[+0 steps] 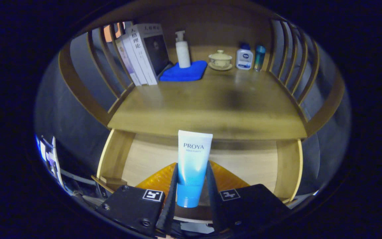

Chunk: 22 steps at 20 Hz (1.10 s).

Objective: Pull open the drawer, take out the items inside it, and place them on the countertop above the cabinet.

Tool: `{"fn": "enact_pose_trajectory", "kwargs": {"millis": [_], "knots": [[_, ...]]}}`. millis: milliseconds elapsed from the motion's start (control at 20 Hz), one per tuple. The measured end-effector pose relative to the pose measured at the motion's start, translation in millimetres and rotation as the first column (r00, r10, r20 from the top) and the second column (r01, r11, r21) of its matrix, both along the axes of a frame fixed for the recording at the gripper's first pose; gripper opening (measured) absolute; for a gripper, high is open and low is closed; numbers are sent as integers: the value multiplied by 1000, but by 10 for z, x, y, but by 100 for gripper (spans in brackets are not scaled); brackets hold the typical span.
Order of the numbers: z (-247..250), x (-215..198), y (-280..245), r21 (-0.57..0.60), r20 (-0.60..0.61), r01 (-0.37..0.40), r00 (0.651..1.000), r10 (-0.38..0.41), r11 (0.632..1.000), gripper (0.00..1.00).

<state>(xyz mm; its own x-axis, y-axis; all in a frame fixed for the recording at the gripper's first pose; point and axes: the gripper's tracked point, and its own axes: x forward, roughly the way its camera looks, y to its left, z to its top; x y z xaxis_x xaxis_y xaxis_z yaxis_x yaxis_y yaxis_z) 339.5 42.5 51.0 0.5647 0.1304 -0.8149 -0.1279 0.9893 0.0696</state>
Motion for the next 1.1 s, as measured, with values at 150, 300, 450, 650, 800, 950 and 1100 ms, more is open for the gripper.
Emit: {"fn": "enact_pose_trajectory", "kwargs": {"millis": [150, 300, 450, 650, 800, 950, 1100], "knots": [[83, 322, -61, -51, 16, 33, 999, -33, 998, 49], [197, 593, 67, -30, 17, 33, 999, -32, 999, 49], [219, 864, 63, -39, 31, 56, 998, -55, 998, 49], [176, 1140, 63, -72, 29, 56, 998, -54, 996, 49], [90, 1242, 63, -87, 18, 63, 998, -61, 994, 49], [0, 1313, -24, -84, 5, 94, 996, -94, 992, 48], [-87, 1337, -101, -99, -3, 114, 993, -114, 989, 48]]}}
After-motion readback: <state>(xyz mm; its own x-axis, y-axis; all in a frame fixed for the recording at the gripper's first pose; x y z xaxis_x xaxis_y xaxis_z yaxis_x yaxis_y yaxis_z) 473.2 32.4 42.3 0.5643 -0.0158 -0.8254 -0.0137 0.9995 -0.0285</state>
